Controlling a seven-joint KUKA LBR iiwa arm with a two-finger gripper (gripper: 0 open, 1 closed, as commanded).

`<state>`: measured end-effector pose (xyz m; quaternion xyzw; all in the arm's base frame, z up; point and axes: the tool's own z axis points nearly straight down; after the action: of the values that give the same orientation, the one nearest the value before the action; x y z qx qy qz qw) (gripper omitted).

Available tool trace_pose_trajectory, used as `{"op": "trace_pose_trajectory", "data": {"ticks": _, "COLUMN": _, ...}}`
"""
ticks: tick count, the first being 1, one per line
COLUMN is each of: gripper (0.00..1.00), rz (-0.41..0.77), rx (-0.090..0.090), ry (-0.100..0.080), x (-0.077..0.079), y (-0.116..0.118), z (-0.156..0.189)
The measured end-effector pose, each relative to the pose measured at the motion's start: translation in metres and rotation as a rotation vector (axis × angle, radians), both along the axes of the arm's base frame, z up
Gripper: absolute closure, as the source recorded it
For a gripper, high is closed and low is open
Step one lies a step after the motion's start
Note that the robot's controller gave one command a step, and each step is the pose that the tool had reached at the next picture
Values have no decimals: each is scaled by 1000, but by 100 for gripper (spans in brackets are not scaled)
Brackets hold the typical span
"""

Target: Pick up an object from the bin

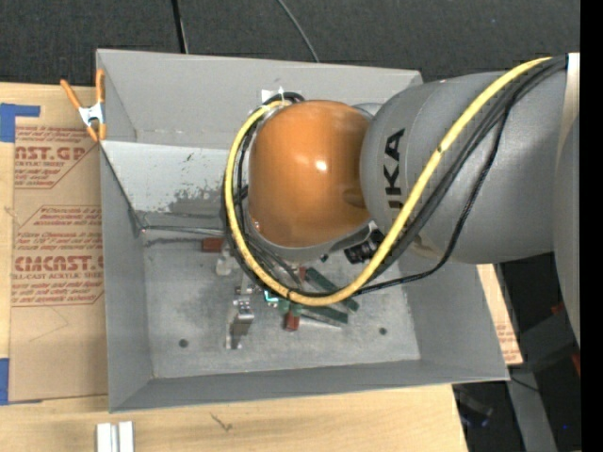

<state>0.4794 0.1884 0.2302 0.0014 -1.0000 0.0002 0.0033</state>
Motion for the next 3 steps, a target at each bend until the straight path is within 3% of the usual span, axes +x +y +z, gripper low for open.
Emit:
{"op": "trace_pose_trajectory", "data": {"ticks": 1, "gripper": 0, "rz": -2, "rx": 1, "ry": -7, "x": 2, "y": -1, "z": 3}}
{"op": "trace_pose_trajectory", "data": {"ticks": 2, "gripper": 0, "rz": -6, "rx": 4, "ry": -13, "x": 8, "y": -33, "z": -49}}
{"op": "trace_pose_trajectory", "data": {"ticks": 3, "gripper": 0, "rz": -107, "rx": 2, "ry": -9, "x": 58, "y": -73, "z": -96}}
